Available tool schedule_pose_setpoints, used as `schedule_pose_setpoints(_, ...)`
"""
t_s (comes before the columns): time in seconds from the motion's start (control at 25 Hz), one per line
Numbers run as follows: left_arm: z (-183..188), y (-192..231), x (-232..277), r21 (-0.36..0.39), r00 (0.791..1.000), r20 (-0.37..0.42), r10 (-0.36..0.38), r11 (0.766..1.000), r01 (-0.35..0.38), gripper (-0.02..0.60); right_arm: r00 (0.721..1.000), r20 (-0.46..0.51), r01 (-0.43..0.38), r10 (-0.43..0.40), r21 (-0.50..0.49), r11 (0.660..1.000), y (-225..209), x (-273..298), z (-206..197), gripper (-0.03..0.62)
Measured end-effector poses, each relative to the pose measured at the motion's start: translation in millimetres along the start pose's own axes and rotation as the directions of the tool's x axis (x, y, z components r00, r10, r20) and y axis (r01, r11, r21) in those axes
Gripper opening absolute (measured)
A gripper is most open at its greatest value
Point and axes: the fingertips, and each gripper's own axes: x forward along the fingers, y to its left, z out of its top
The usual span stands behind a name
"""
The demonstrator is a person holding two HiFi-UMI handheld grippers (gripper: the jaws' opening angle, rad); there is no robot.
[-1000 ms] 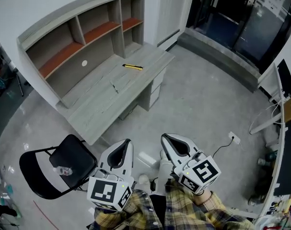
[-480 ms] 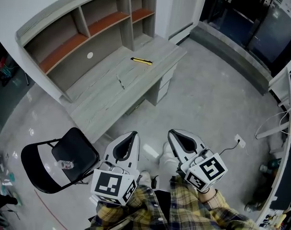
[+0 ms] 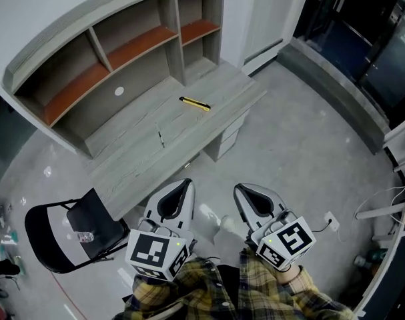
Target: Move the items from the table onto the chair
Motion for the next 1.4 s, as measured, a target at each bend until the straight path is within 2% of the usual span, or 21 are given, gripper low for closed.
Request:
schedule_pose_setpoints(0.32,13,-17,79,-0.005,0.998,0.004,0.067,0.998,-0.067,0.005,0.996,-0.033,-0.081,0.080,-0.014,0.997,-81,2,8,0.017)
schedule_pose_setpoints(0.48,8,-18,98,-0.026,0.996,-0.007,0.090,0.996,-0.091,0.005,0.991,-0.069,-0.120,0.117,-0.030,0.992,-98,6,5,0.017)
schedule_pose_setpoints(0.72,-5,-1,115,-0.063,0.991,-0.040,0.131,0.989,-0.133,0.005,0.978,-0.106,-0.178,0.177,0.006,0.984,-107,33,-5,0.017)
schedule_pose_setpoints(0.92,-5,40,133,-0.076,0.984,-0.047,0.170,0.982,-0.173,0.005,0.967,-0.129,-0.223,0.219,-0.011,0.975,-109,75,-8,0.017)
schedule_pose_setpoints(1.24,49,133,186,-0.063,0.973,0.011,0.230,0.971,-0.229,0.005,0.945,-0.133,-0.306,0.299,-0.036,0.951,-129,180,25,0.017)
schedule_pose_setpoints(1.4,62,175,197,-0.045,0.965,0.005,0.263,0.964,-0.262,0.005,0.938,-0.122,-0.329,0.323,-0.031,0.944,-132,232,34,0.017)
